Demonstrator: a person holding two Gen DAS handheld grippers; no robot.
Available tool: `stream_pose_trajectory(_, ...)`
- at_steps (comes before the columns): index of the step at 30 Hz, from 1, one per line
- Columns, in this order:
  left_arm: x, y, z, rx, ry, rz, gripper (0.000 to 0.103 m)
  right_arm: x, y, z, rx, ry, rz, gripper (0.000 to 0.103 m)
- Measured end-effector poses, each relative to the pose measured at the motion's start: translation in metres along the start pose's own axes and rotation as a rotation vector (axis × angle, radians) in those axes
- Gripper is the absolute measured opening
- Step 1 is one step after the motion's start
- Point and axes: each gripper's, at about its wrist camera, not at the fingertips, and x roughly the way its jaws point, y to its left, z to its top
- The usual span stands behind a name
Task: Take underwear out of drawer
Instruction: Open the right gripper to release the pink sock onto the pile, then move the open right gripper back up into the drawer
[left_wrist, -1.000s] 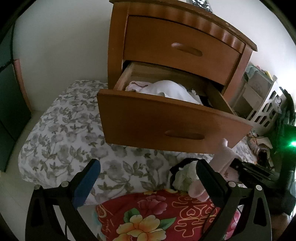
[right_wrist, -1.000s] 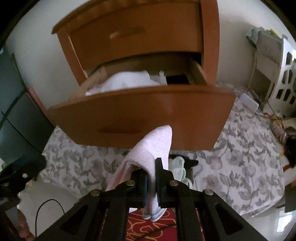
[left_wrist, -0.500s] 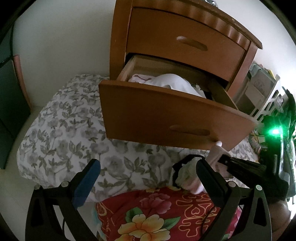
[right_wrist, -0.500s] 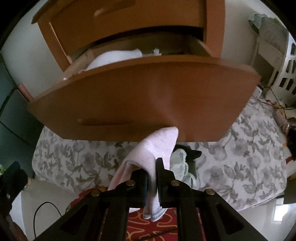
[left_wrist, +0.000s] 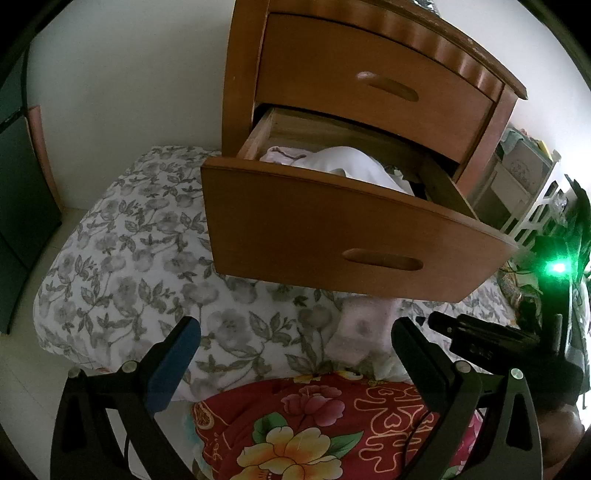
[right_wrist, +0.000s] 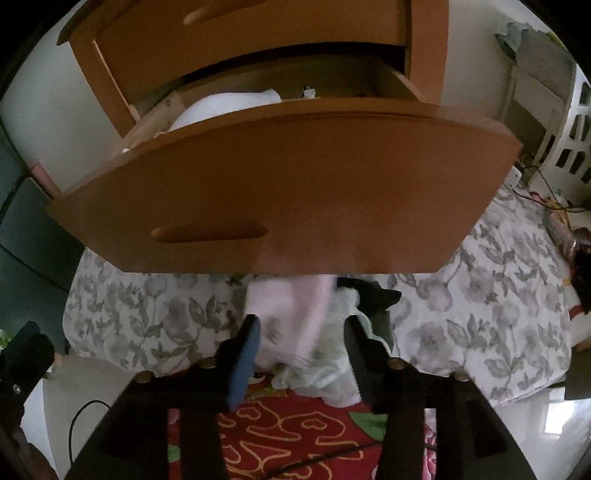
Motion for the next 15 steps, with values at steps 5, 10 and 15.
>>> stream_pose_trajectory(5,0.0,-0.001,0.0,0.002,0.0,0.002,0.103,-0.007,-0.003,-0.006,0.018,-0.009,0.001,0.07)
stream_pose_trajectory(10,0.001,0.0,-0.001,0.006,0.001,0.004,0.103,-0.016,-0.004,-0.011,0.02,-0.037,-0.006,0.091)
stream_pose_trajectory(15,0.001,0.0,-0.003,0.006,-0.011,-0.001,0.103,-0.025,-0.002,-0.016,0.007,-0.069,-0.005,0.103)
